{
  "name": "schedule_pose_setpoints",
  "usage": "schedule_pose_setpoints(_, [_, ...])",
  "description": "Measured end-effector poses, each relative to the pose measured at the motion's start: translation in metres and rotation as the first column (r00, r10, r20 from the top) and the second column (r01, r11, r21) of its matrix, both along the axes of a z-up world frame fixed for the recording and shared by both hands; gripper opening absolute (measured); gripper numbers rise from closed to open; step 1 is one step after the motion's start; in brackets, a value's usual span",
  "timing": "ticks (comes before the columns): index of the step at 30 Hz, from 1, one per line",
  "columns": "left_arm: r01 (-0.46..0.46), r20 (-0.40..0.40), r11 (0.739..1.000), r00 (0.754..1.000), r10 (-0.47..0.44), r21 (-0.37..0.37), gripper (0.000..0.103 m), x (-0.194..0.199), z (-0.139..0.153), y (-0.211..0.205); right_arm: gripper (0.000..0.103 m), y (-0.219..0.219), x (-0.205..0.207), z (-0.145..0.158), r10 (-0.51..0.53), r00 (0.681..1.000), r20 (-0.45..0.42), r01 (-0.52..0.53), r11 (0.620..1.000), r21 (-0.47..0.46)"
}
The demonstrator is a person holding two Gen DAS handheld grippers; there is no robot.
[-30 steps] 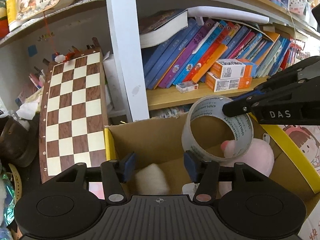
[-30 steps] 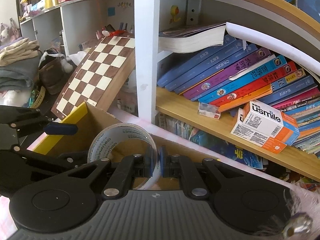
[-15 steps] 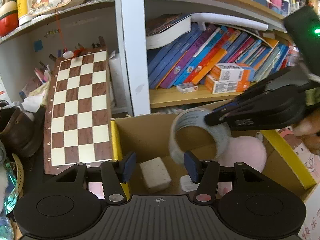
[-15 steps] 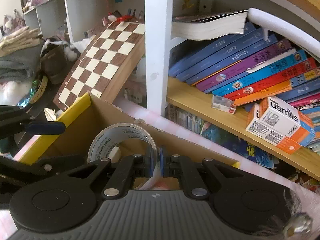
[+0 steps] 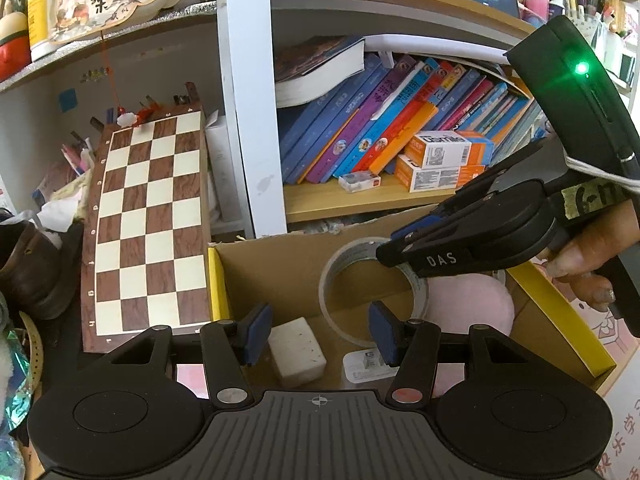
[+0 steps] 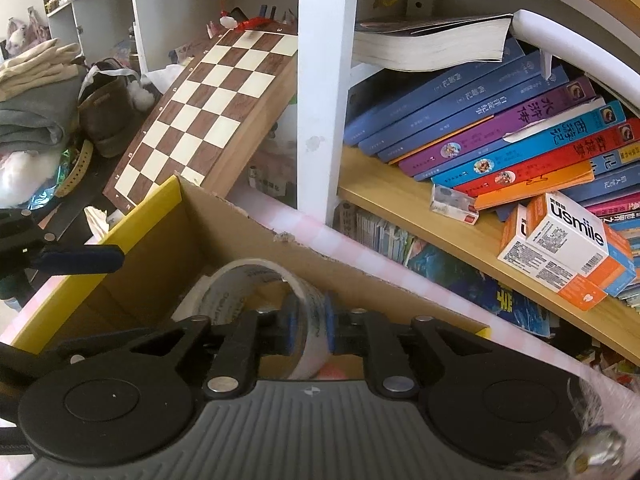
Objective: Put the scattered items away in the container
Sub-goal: 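Lower the tape roll into the box and open the right gripper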
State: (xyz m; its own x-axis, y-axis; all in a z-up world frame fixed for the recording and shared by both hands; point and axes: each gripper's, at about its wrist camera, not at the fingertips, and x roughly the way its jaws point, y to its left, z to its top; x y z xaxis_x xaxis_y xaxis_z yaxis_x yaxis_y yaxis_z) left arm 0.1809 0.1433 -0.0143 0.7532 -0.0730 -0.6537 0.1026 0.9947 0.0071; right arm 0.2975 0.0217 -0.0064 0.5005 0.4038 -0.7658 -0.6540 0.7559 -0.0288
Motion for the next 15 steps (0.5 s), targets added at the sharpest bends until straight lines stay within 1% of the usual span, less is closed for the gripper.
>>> schedule_pose_setpoints(1, [0.0, 0.001, 1.0, 1.0, 0.0, 0.0, 0.055, -0.001, 0.001, 0.0, 0.016, 0.0, -0.001, 0.0, 0.0, 1.0, 0.003, 0.0, 1.0, -0.002])
schedule_pose_setpoints(2, [0.001, 0.002, 1.0, 1.0, -0.001, -0.001, 0.055, -0.001, 0.001, 0.0, 0.021, 0.0, -0.002, 0.001, -0.001, 1.0, 0.007, 0.001, 1.0, -0.001])
schedule_pose_setpoints(3, [0.001, 0.004, 1.0, 1.0, -0.001, -0.001, 0.055, -0.002, 0.002, -0.001, 0.023, -0.001, -0.002, 0.001, -0.002, 1.0, 0.01, 0.002, 1.0, -0.001])
schedule_pose_setpoints(6, [-0.001, 0.008, 1.0, 1.0, 0.001, -0.001, 0.055, -0.004, 0.004, -0.001, 0.036, -0.001, -0.005, 0.005, -0.004, 1.0, 0.028, 0.004, 1.0, -0.001])
schedule_pose_setpoints(9, [-0.004, 0.011, 1.0, 1.0, 0.004, 0.001, 0.055, -0.006, 0.005, -0.001, 0.043, -0.002, -0.008, 0.01, -0.006, 0.999, 0.048, 0.006, 1.0, -0.001])
schedule_pose_setpoints(15, [-0.005, 0.019, 1.0, 1.0, 0.005, 0.001, 0.055, -0.011, 0.009, -0.001, 0.044, -0.006, -0.013, 0.015, -0.011, 0.998, 0.06, 0.011, 1.0, 0.0])
